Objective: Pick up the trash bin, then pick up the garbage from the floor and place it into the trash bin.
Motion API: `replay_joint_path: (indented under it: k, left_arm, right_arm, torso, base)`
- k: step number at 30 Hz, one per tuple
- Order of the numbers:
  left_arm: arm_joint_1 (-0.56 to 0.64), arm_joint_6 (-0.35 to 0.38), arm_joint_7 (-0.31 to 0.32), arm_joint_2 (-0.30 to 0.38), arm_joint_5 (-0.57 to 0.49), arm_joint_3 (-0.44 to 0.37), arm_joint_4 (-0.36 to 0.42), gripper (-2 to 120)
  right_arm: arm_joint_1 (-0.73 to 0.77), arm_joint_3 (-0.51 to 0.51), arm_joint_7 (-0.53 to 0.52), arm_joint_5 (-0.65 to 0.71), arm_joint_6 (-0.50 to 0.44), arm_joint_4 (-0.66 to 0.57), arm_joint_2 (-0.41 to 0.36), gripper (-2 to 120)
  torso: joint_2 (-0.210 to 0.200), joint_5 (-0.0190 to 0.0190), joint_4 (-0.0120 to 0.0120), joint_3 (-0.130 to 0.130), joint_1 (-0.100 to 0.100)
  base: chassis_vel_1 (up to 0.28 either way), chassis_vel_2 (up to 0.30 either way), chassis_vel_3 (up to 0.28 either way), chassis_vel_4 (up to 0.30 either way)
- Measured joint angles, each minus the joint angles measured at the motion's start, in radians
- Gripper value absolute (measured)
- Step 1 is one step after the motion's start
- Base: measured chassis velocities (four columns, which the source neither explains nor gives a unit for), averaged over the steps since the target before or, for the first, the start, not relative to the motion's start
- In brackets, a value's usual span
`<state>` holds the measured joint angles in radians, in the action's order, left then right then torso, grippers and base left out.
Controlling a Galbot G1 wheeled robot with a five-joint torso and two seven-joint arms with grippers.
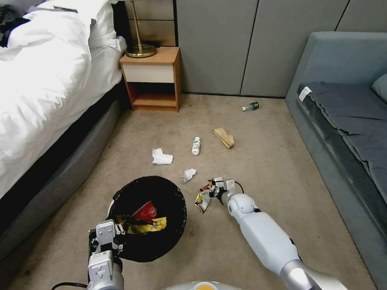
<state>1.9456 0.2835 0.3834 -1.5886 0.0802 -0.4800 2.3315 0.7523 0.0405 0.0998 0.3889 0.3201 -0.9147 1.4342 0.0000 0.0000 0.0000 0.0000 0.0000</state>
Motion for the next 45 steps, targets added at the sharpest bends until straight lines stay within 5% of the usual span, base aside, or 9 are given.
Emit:
replay_joint_path:
  k: [23, 45]
  left_arm:
    - [0.01, -0.007, 0.001, -0.004, 0.009, 0.003, -0.001, 1]
    - [0.022, -0.014, 0.002, -0.009, 0.024, 0.013, 0.008, 1]
  right_arm:
    - [-0.058, 0.034, -0.007, -0.088, -0.054, 0.172, 0.042, 96]
    - [-0.088, 0.045, 0.032, -0.123, -0.109, 0.25, 0.065, 25]
  torso:
    - [0.0, 0.0001, 0.0, 0.0, 0.0]
    - [0.0, 0.0001, 0.0, 0.0, 0.0]
  base:
    - [0.0, 0.0, 0.0, 0.0]
    - [0.0, 0.0, 0.0, 0.0]
